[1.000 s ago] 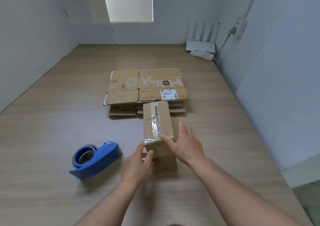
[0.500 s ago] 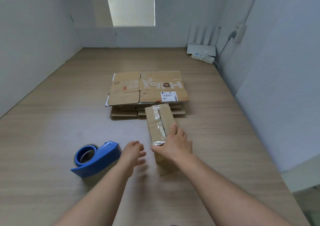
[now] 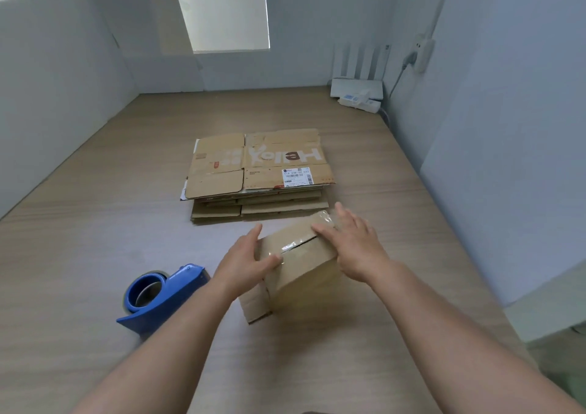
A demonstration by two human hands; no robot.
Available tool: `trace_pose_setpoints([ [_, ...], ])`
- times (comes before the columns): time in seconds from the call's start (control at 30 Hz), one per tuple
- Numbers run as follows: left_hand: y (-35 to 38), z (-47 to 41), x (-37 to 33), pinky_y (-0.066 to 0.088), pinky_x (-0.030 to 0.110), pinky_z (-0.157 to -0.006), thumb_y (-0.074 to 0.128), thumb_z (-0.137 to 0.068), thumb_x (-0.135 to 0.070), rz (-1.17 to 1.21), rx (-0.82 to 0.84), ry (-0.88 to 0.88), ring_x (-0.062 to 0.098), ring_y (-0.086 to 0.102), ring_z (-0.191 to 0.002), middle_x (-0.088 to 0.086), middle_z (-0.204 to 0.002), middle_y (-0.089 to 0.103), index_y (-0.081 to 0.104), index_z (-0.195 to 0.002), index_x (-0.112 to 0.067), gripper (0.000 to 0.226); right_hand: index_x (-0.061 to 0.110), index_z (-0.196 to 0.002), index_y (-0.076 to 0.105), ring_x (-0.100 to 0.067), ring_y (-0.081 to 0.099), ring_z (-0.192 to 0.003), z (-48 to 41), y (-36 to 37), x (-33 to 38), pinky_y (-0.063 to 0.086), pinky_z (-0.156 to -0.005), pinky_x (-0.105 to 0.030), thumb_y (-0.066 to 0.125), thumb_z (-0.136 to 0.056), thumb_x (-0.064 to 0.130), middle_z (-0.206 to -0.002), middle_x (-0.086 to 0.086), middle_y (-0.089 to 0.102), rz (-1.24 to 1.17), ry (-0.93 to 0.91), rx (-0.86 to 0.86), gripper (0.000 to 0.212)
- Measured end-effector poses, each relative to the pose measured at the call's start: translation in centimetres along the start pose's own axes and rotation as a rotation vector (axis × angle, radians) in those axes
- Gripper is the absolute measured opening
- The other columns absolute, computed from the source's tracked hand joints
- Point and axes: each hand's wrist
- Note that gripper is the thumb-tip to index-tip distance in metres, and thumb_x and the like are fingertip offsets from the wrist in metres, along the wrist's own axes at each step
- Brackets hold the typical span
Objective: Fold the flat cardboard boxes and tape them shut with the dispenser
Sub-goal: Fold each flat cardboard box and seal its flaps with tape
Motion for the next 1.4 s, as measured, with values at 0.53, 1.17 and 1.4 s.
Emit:
trace_pose_setpoints([
  [0.53, 3.3, 2.0, -1.6, 0.05, 0.048, -0.093, 0.038, -0.092, -0.063, 0.287, -0.144, -0.144, 0.022, 0.055, -0.115, -0.004, -0.132, 0.054, 0.033, -0.14, -0.034, 0.056, 0.023, -0.121, 0.056, -0.017, 0.057, -0.106, -0.8, 3.1, 3.9, 0.044, -0.089, -0.031, 0.051, -0.093, 0.026, -0.114, 0.003, 0.063, -0.813, 0.034, -0.089, 0.028],
  [1.17, 1.2, 1.7, -0.4, 0.044, 0.031, -0.094, 0.029, -0.105, -0.03, 0.256, 0.019, -0.067, 0.016, 0.049, -0.111, 0.0, -0.141, 0.048, 0.021, -0.151, -0.033, 0.046, 0.016, -0.142, 0.027, -0.027, 0.044, -0.126, -0.6, 4.8, 7.3, 0.043, -0.095, -0.04, 0.064, -0.084, 0.043, -0.137, -0.006, 0.044, -0.694, 0.32, -0.181, 0.073],
  [1.4, -2.6, 3.1, 3.2, 0.039, 0.033, -0.102, 0.043, -0.1, -0.036, 0.123, -0.211, -0.095, 0.019, 0.045, -0.13, 0.003, -0.143, 0.047, 0.031, -0.149, -0.022, 0.052, 0.016, -0.143, 0.03, -0.024, 0.044, -0.125, -0.1, 4.0, 6.7, 0.04, -0.095, -0.036, 0.065, -0.082, 0.048, -0.139, -0.006, 0.043, -0.772, 0.32, -0.237, 0.077],
])
Point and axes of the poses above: each hand's wrist, its own z-axis away from the middle knuckle, its own y-axis out of the palm, x = y × z
